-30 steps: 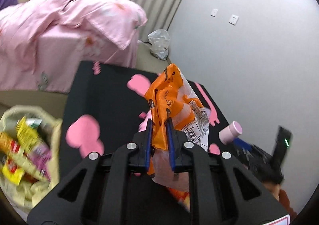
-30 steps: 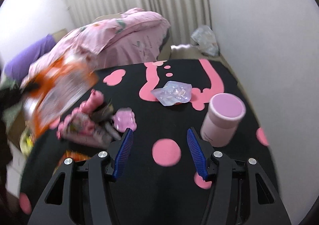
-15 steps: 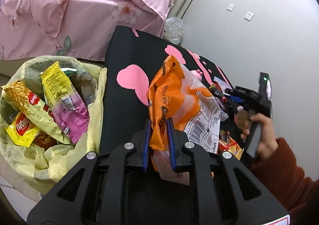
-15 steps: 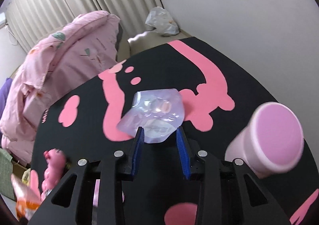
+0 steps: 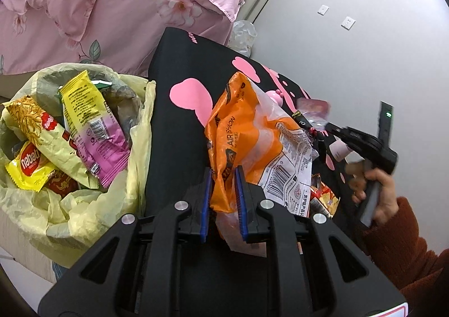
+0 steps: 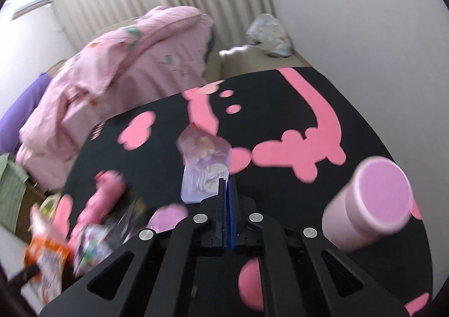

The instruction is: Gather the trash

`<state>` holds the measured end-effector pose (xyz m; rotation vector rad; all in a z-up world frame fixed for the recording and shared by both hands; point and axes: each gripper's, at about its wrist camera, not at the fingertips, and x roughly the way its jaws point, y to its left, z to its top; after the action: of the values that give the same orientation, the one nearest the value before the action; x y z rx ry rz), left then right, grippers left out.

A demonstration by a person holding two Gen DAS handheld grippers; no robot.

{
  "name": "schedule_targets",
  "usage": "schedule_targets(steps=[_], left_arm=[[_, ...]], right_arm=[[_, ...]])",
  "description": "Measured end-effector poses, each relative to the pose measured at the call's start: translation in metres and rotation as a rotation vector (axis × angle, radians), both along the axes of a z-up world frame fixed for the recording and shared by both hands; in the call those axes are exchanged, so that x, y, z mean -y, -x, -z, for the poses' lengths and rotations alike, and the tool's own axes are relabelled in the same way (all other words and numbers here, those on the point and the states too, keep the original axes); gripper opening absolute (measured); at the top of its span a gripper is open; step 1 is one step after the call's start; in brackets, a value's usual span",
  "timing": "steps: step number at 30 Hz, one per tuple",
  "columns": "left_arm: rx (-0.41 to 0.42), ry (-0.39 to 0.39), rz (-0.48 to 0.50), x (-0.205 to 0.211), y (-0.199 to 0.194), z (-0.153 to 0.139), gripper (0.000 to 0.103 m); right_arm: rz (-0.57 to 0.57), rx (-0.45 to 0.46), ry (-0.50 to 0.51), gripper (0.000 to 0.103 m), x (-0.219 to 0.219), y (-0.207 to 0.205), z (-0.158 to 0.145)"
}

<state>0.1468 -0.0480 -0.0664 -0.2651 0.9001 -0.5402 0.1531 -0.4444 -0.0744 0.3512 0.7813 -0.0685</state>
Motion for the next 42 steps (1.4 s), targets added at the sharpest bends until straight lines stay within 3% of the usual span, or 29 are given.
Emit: schedule_targets(steps=[9, 13, 20, 22, 24, 27, 29, 30, 31, 33, 35, 39, 42], left_arm=[[-0.004, -0.009, 0.019, 0.010, 0.012, -0.003, 0.014], [0.002, -0.029, 0.037, 0.022, 0.020, -0.005, 0.014], [0.006, -0.053, 0.036, 0.029, 0.023, -0.007, 0.015], [0.001, -0.054, 0.026, 0.028, 0.021, -0.006, 0.015], [-0.003, -0.055, 0.019, 0.029, 0.021, -0.006, 0.015], [-0.007, -0.062, 0.019, 0.031, 0.021, -0.005, 0.015], [-0.008, -0.067, 0.024, 0.032, 0.021, -0.005, 0.016], [-0.009, -0.069, 0.026, 0.032, 0.022, -0.004, 0.016], [-0.011, -0.070, 0.028, 0.033, 0.022, -0.004, 0.016], [-0.012, -0.072, 0.031, 0.035, 0.021, -0.004, 0.016], [-0.013, -0.070, 0.030, 0.035, 0.020, -0.003, 0.017], [-0.021, -0.068, 0.030, 0.036, 0.018, 0.000, 0.018], [-0.027, -0.072, 0.033, 0.038, 0.019, 0.002, 0.018]], right_arm=[[-0.088, 0.005, -0.021, 0.004, -0.006, 0.072, -0.015], [-0.160, -0.039, -0.011, 0.004, -0.015, 0.093, -0.011], [-0.219, -0.030, 0.005, 0.006, -0.013, 0.123, -0.002], [-0.243, -0.099, 0.082, 0.006, -0.017, 0.126, 0.002], [-0.240, -0.095, 0.171, 0.006, -0.021, 0.130, 0.001], [-0.259, -0.039, 0.096, 0.006, -0.015, 0.138, -0.001], [-0.217, 0.057, -0.003, 0.006, -0.001, 0.149, -0.002], [-0.212, 0.052, -0.011, 0.006, 0.000, 0.149, 0.000], [-0.203, -0.009, 0.009, 0.006, 0.001, 0.147, 0.004], [-0.208, -0.207, 0.120, 0.006, -0.003, 0.138, 0.023], [-0.225, -0.206, 0.132, 0.007, -0.004, 0.140, 0.024], [-0.223, -0.199, -0.012, 0.008, 0.005, 0.138, 0.029], [-0.233, -0.162, -0.015, 0.008, 0.004, 0.136, 0.032]])
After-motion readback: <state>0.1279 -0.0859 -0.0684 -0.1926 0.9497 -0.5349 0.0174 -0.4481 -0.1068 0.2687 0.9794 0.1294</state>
